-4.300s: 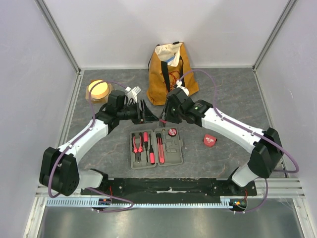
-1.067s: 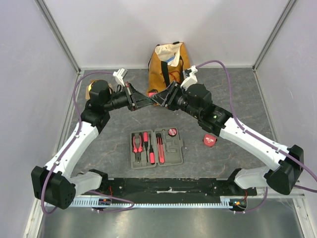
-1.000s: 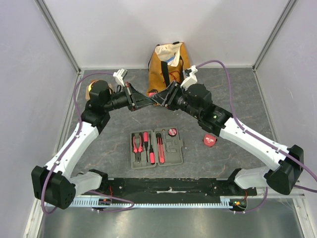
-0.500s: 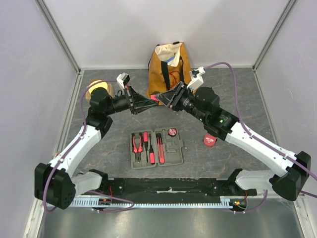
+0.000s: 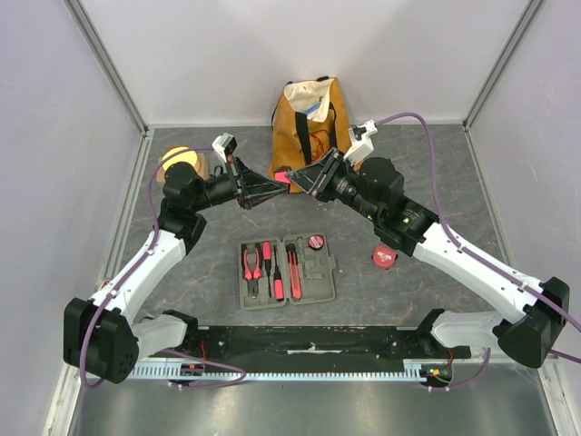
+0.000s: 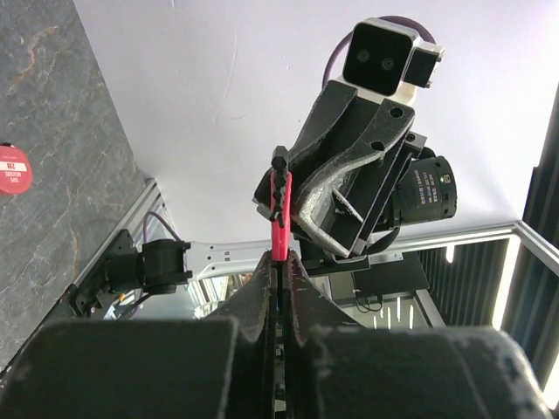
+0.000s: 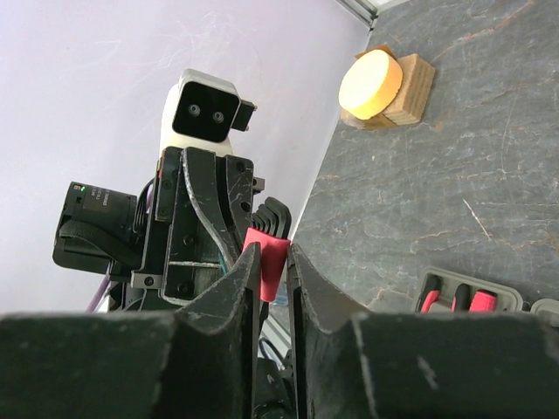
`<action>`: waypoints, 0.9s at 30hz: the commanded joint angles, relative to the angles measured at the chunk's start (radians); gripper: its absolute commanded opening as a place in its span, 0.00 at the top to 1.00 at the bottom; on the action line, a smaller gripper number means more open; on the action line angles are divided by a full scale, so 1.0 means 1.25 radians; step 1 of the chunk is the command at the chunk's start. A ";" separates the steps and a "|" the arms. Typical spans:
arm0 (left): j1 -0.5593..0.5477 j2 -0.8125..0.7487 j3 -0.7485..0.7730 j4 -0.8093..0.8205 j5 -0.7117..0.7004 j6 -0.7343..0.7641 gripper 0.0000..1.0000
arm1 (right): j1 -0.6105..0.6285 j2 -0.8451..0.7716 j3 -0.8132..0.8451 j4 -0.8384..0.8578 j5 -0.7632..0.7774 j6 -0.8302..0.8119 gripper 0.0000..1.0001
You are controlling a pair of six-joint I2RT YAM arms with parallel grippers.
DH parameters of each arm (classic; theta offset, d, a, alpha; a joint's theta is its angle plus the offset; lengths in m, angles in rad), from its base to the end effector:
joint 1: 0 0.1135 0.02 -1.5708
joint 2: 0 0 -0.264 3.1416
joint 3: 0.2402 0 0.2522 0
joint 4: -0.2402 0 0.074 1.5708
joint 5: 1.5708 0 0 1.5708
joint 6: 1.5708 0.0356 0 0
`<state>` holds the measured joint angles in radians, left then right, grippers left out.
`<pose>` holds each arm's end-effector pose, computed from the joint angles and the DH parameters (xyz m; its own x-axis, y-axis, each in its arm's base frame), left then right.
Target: Pack the tool kit
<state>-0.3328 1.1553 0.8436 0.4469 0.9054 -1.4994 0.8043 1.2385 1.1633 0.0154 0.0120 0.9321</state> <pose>0.2367 -0.1114 0.3500 -0.9269 -0.3311 -0.1765 0.1940 -0.0205 -0.9808 0.2029 0.2101 0.3979 -0.5963 0.5381 -0.5957 -0.3912 0.4532 0.8010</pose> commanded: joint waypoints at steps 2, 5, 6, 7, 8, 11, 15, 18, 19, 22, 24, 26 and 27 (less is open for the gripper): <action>0.000 -0.016 -0.006 0.036 0.033 -0.026 0.97 | -0.003 0.019 0.025 0.043 -0.060 0.004 0.71; 0.000 -0.015 -0.006 0.039 0.029 -0.028 0.97 | -0.004 0.025 0.028 0.044 -0.069 0.010 0.69; 0.000 -0.012 -0.006 0.041 0.029 -0.028 0.97 | -0.004 0.027 0.025 0.044 -0.069 0.011 0.71; 0.000 -0.014 -0.006 0.041 0.029 -0.028 0.97 | -0.004 0.024 0.024 0.043 -0.067 0.014 0.74; 0.000 -0.012 -0.006 0.041 0.028 -0.028 0.97 | -0.004 0.023 0.024 0.044 -0.064 0.014 0.78; 0.000 -0.012 -0.011 0.039 0.027 -0.026 0.95 | -0.007 0.016 0.018 0.039 -0.051 0.015 0.93; 0.001 -0.014 -0.026 0.028 0.021 -0.017 0.59 | -0.014 0.016 0.019 0.017 -0.038 0.010 1.00; 0.006 -0.025 -0.034 -0.032 0.021 0.031 0.38 | -0.027 0.012 0.019 -0.011 -0.032 -0.001 1.00; 0.010 -0.028 -0.036 -0.064 0.019 0.057 0.35 | -0.031 0.007 0.016 -0.037 -0.028 -0.006 1.00; 0.017 -0.046 -0.037 -0.178 0.013 0.149 0.29 | -0.052 -0.005 0.003 -0.078 -0.022 -0.022 1.00; 0.026 -0.055 -0.034 -0.278 0.002 0.233 0.28 | -0.065 -0.014 -0.010 -0.098 -0.022 -0.030 1.00; 0.038 -0.066 -0.029 -0.391 -0.026 0.313 0.28 | -0.080 -0.015 -0.020 -0.132 -0.022 -0.041 1.00; 0.044 -0.071 -0.027 -0.442 -0.046 0.357 0.28 | -0.084 -0.015 -0.026 -0.148 -0.022 -0.050 1.00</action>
<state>-0.3050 1.1099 0.8005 0.1825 0.9062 -1.3170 0.7250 1.2537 1.1515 -0.0933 -0.0257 0.9211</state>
